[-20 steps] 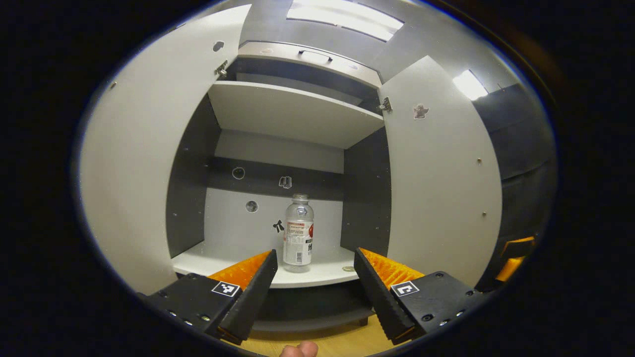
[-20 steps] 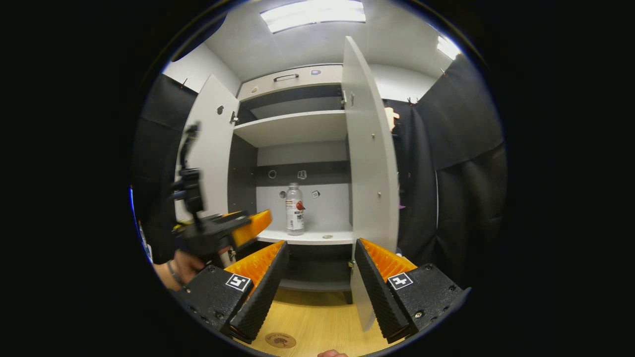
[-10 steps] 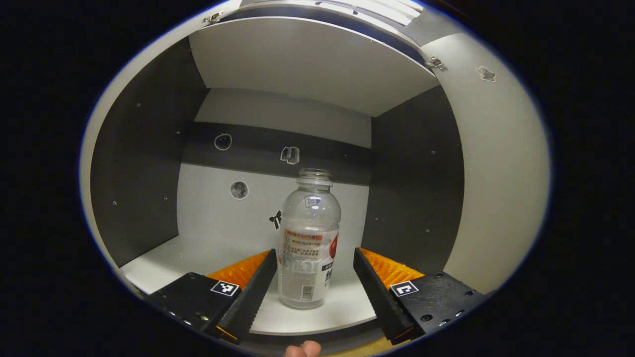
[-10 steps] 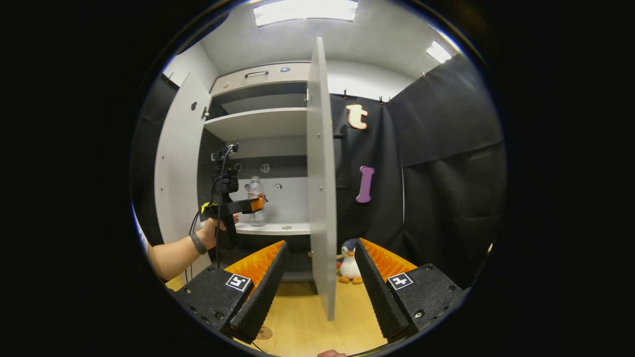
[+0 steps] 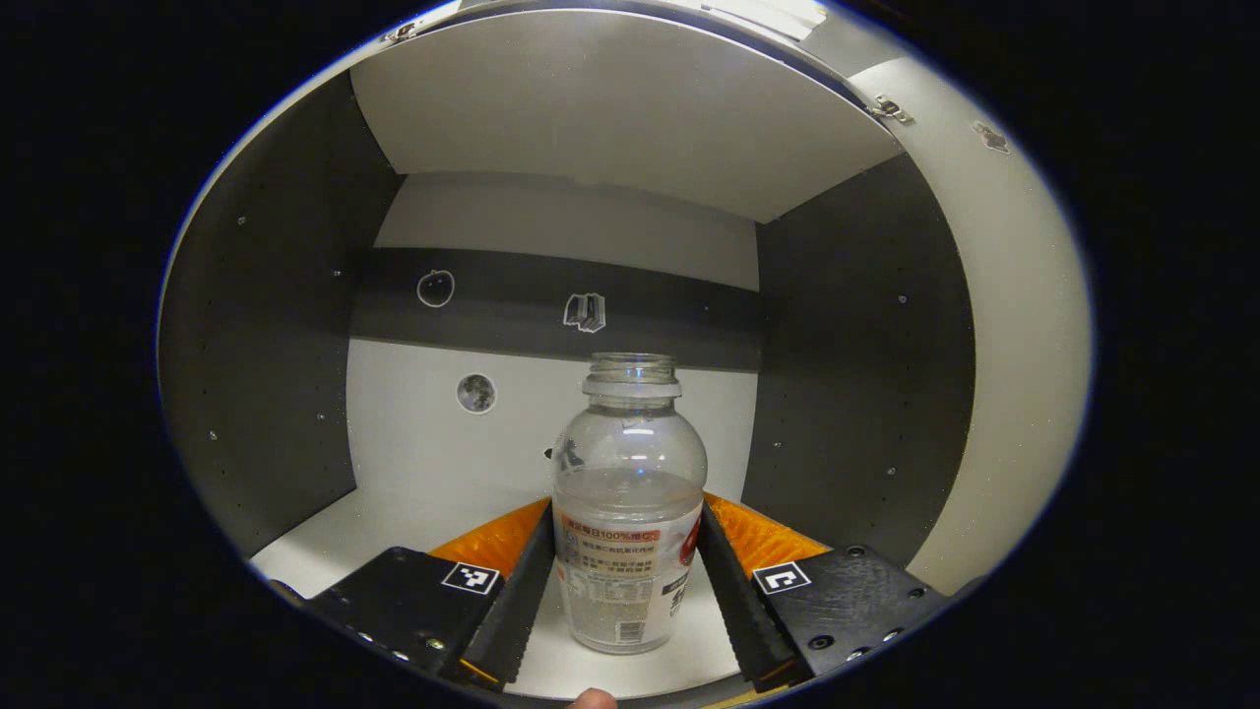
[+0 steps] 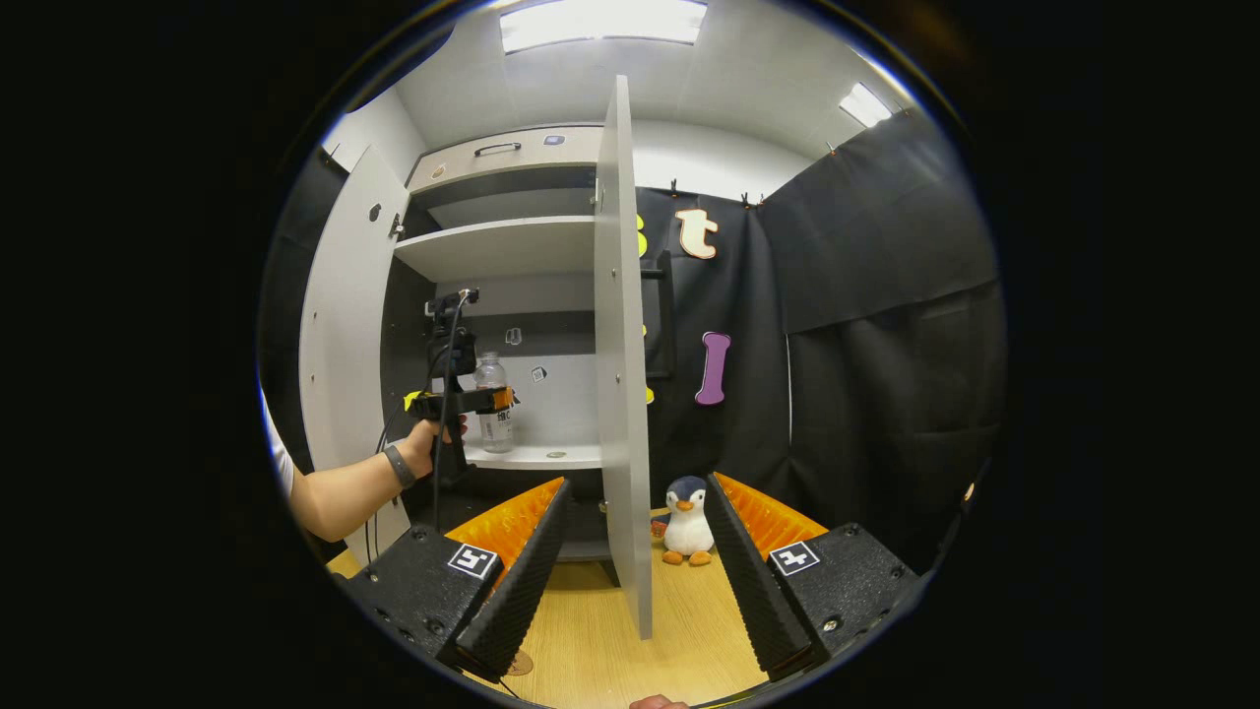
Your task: Grasp the bottle in the cabinet with the left hand and place it on the coaster, then close the right door with the right hand and the left door with the left hand.
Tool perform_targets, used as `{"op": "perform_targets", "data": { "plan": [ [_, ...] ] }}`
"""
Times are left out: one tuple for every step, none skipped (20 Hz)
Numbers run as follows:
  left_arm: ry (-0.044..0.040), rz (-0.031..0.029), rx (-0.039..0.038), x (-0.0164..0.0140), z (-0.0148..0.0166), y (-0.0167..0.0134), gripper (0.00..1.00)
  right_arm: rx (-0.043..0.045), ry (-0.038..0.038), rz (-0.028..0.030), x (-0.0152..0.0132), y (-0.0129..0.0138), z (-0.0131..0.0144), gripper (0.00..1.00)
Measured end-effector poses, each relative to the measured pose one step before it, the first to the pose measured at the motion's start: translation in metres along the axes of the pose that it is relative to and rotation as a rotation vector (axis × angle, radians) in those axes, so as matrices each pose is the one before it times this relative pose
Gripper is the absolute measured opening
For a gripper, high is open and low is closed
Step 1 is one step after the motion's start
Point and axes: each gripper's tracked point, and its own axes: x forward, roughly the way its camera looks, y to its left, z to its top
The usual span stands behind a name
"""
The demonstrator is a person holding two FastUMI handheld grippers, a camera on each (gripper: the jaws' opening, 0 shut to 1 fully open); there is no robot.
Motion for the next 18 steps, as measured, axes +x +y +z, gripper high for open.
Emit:
{"op": "perform_targets", "data": {
  "plan": [
    [-0.01578, -0.01127, -0.00118, -0.0096, 0.00536, -0.00157, 0.77, 0.00268, -0.00066, 0.0075, 0.0011, 0.00197, 0.00107, 0.83],
    [-0.01163, -0.01416, 0.00931, -0.01237, 0.00468, -0.00347, 0.76, 0.00238, -0.00104, 0.00955, 0.00038, 0.00249, 0.00053, 0.83],
    [-0.00308, -0.01862, 0.01341, -0.01294, 0.00182, -0.00553, 0.76, 0.00121, -0.0027, 0.01034, 0.00197, 0.0024, 0.00113, 0.83],
    [0.00058, -0.02492, 0.01507, -0.01426, -0.00003, -0.00735, 0.76, -0.00056, -0.00472, 0.01154, 0.00198, 0.0029, 0.00225, 0.83],
    [-0.00293, -0.01881, 0.01639, -0.01664, -0.00088, -0.00815, 0.76, -0.00014, -0.00552, 0.01129, 0.00199, 0.0028, 0.00249, 0.83],
    [-0.00736, -0.01302, 0.0162, -0.01808, -0.00208, -0.00658, 0.76, 0.00146, -0.00455, 0.01363, 0.00183, 0.00424, 0.00162, 0.83],
    [-0.00777, -0.00856, 0.0085, -0.01801, -0.00394, -0.00572, 0.76, 0.0038, -0.00354, 0.01571, 0.00205, 0.00495, 0.00228, 0.83],
    [-0.00017, -0.00633, -0.0024, -0.0172, -0.00631, -0.00643, 0.76, 0.00559, -0.00238, 0.01254, 0.00116, 0.00353, 0.00134, 0.83],
    [0.00513, -0.00535, -0.00422, -0.01634, -0.00765, -0.00615, 0.76, 0.00876, -0.00264, 0.01383, 0.00085, 0.00432, 0.00218, 0.83],
    [0.00563, 0.00092, -0.00766, -0.01526, -0.00823, -0.00462, 0.76, 0.00547, -0.00171, 0.01313, -0.00044, 0.00401, 0.00131, 0.83],
    [0.00194, 0.00598, -0.00628, -0.01639, -0.00931, -0.00396, 0.76, 0.00033, -0.00544, 0.00912, -0.00131, 0.00362, 0.00251, 0.83],
    [-0.00668, 0.01219, -0.00556, -0.01562, -0.00896, -0.00232, 0.76, -0.00334, -0.0026, 0.00579, -0.00145, 0.00183, 0.00121, 0.83],
    [-0.00454, 0.0148, -0.00588, -0.01201, -0.00893, -0.00104, 0.76, -0.00844, 0.00183, 0.00535, -0.00266, 0.00223, 0.00065, 0.83],
    [-0.0052, 0.01804, -0.00296, -0.0119, -0.0096, -0.00036, 0.8, -0.01166, 0.00352, 0.00616, -0.0035, 0.00236, 0.00052, 0.83],
    [-0.00072, 0.02311, -0.00092, -0.01093, -0.01217, -0.00032, 0.76, -0.0108, -0.0004, 0.00795, -0.00432, 0.00249, 0.00184, 0.83],
    [0.00145, 0.01063, 0.00116, -0.00772, -0.00993, -0.00142, 0.76, -0.01163, -0.00671, 0.00909, -0.00483, 0.0026, 0.00391, 0.83],
    [0.00533, 0.00786, 0.00194, -0.00961, -0.01264, -0.00155, 0.76, -0.00805, -0.00621, 0.00427, -0.00368, 0.00213, 0.00392, 0.83],
    [0.00254, 0.00083, -0.00075, -0.0112, -0.01478, -0.0045, 0.76, -0.00805, -0.00455, 0.00175, -0.00454, 0.00151, 0.00338, 0.83]
  ]
}}
